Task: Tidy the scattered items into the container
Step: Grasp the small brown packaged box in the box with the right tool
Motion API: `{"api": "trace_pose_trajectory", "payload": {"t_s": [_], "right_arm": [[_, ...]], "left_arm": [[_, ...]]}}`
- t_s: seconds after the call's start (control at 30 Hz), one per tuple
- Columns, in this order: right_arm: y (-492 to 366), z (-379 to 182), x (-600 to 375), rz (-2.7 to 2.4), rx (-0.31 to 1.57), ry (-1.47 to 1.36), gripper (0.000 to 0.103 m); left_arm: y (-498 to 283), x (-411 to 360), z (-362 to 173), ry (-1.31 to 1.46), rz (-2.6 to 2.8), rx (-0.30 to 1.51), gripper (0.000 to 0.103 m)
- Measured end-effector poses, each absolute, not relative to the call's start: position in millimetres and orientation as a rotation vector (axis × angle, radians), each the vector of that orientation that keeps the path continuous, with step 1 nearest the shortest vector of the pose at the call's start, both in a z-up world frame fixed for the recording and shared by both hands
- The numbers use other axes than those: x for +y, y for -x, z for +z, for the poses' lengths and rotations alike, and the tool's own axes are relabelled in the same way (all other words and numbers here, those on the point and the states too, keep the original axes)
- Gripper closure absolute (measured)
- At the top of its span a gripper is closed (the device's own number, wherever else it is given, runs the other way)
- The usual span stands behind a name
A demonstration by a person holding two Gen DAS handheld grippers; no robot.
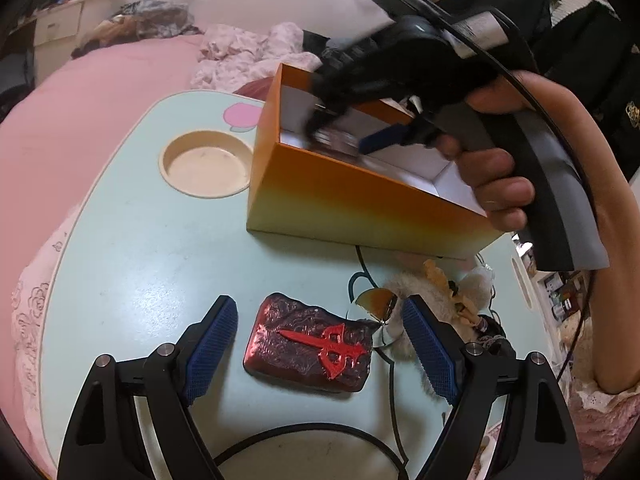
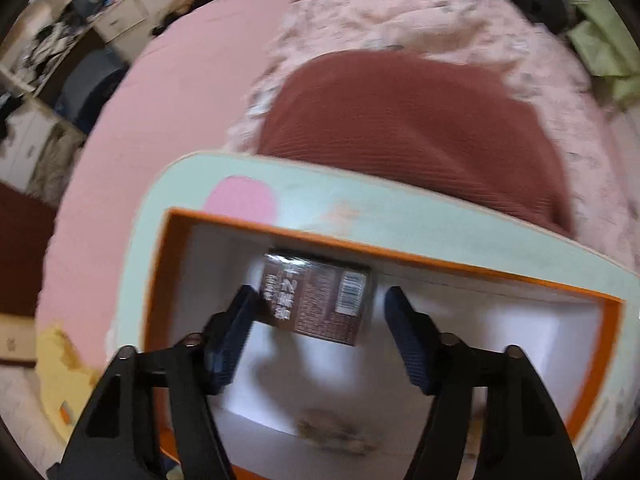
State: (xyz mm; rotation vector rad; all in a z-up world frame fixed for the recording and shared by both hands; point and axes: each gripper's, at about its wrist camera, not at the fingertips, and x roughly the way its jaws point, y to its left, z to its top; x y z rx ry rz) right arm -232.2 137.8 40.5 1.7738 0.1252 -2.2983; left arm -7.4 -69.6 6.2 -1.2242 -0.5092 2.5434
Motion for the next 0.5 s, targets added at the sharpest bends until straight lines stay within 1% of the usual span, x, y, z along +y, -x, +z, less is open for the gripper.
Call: {"api": "trace_pose_trajectory", "payload": {"t_s": [0.17,0.27,0.3,0.33,0.37,0.4,0.43,0.47,0.5], "right_arm": [[229.9,50.3,144.5,-2.245,0.050,-1.777,0.046],[228.2,46.1,141.1,-2.266,0.066,-1.796,0.046],[227.8,40.1,139.5,-2.240,0.066,-1.819,0.044],[227.3,34.0,139.9,-2.205,0.037,-1.825,0.038],[228.0,30.1,135.9,-2.188,0.041,-1.843,0.038],[225.5,31.6,132.2,-2.224,0.110,-1.809,0.044],[223.7,33.1,129.6,-2.268,0.187,-1.783,0.067],[221.9,35.4,129.9,-2.296,0.219,-1.758,0.080],[222.0,37.1,133.0,-2.290,0.190,-1.748,0.096]], "left_arm": [[5.5,-73.2,6.4,1.226,2.530,-0.547,0.019],[4.4,-73.1,5.7,1.224,2.530,-0.546,0.019],[4.1,-72.8,5.7,1.228,2.531,-0.544,0.019],[4.5,-73.2,5.6,1.229,2.533,-0.542,0.019],[6.0,-73.9,4.7,1.229,2.533,-0.541,0.019],[6.5,-74.1,4.4,1.227,2.534,-0.539,0.019],[5.9,-74.5,5.3,1.222,2.536,-0.539,0.019],[5.6,-74.9,5.1,1.224,2.536,-0.541,0.019],[5.3,-75.3,4.3,1.224,2.536,-0.543,0.019]]}}
